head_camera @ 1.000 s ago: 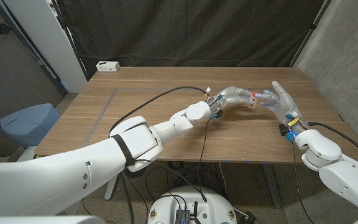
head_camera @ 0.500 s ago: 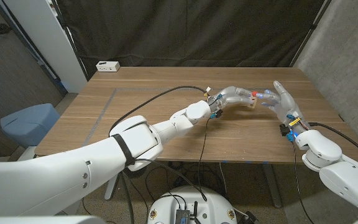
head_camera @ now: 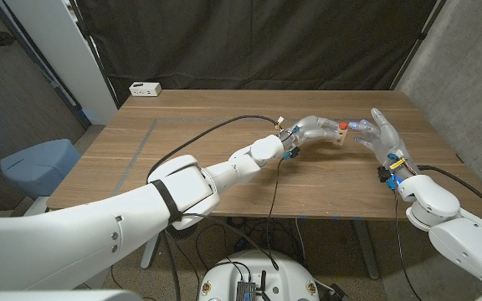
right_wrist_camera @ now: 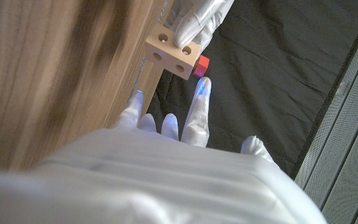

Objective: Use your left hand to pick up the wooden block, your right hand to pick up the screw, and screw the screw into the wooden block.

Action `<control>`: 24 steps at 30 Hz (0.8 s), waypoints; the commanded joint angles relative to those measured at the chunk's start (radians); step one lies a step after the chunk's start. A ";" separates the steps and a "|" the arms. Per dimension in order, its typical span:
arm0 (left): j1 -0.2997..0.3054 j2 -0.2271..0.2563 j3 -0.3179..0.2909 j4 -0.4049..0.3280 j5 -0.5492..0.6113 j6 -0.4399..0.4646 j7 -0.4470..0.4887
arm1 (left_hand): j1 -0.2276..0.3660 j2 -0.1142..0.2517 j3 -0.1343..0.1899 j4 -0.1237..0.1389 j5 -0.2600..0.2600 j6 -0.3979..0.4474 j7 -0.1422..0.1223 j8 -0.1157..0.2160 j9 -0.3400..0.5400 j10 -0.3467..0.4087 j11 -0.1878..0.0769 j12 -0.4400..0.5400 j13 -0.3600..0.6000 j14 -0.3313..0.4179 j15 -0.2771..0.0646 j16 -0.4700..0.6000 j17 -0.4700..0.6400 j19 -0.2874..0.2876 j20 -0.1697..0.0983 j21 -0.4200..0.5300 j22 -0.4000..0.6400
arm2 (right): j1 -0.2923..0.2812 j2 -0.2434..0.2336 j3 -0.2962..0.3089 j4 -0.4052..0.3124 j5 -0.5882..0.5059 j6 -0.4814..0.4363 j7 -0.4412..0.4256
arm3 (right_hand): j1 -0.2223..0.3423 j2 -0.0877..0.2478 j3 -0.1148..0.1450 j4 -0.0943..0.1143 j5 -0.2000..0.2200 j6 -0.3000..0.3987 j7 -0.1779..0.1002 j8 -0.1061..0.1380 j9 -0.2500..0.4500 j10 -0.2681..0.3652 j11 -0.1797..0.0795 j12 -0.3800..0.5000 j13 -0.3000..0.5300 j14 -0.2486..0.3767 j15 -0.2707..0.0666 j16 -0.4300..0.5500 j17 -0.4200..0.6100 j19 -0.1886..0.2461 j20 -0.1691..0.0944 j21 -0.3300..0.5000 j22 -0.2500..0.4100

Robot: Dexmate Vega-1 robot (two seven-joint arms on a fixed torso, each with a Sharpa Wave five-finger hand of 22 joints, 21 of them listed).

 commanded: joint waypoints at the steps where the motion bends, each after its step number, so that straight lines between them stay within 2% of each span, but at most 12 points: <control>1: 0.002 0.003 0.003 -0.002 0.007 -0.018 0.004 | -0.007 0.034 0.047 0.034 0.004 0.105 0.037 0.011 0.003 0.008 -0.002 0.021 0.169 0.005 -0.057 -0.001 0.002 0.003 -0.006 0.001 0.002 | 0.011 0.008 -0.008 0.008 -0.009 -0.001 -0.010 | 0.014 -0.004 0.000 -0.007 0.007 -0.022 -0.005 -0.009 0.004 -0.013 0.002 -0.006 0.005 0.001 0.007 -0.002 0.003 0.005 0.004 0.002 0.002; 15: 0.007 0.007 0.003 -0.006 0.017 -0.043 0.008 | -0.006 0.033 0.046 0.033 0.003 0.104 0.036 0.011 0.003 0.012 -0.002 0.022 0.169 0.005 -0.057 0.000 0.002 0.003 -0.006 0.001 0.002 | 0.029 0.004 -0.024 0.025 -0.003 0.009 0.013 | 0.018 -0.008 -0.001 -0.012 0.005 -0.114 -0.019 -0.051 -0.002 -0.047 -0.003 -0.010 0.006 -0.006 0.015 -0.008 0.003 0.009 -0.003 -0.002 0.001; 21: 0.009 0.009 0.003 -0.009 0.023 -0.055 0.011 | -0.006 0.033 0.046 0.034 0.003 0.105 0.036 0.011 0.003 0.011 -0.003 0.022 0.170 0.005 -0.057 0.000 0.002 0.003 -0.006 0.001 0.002 | 0.036 -0.003 -0.029 0.035 0.007 0.014 0.032 | 0.016 -0.010 -0.004 -0.013 0.004 -0.141 -0.022 -0.064 -0.006 -0.071 0.000 -0.013 0.006 -0.026 0.017 -0.015 0.004 -0.025 -0.036 -0.014 0.001; 24: 0.010 0.009 0.002 -0.009 0.025 -0.059 0.014 | -0.005 0.033 0.046 0.033 0.003 0.105 0.035 0.011 0.003 0.010 -0.003 0.022 0.170 0.006 -0.057 0.000 0.002 0.003 -0.007 0.001 0.002 | 0.040 -0.006 -0.031 0.040 0.011 0.017 0.040 | 0.016 -0.011 -0.005 -0.012 0.003 -0.150 -0.022 -0.069 -0.008 -0.079 -0.001 -0.013 0.006 -0.032 0.017 -0.017 0.004 -0.031 -0.041 -0.015 0.001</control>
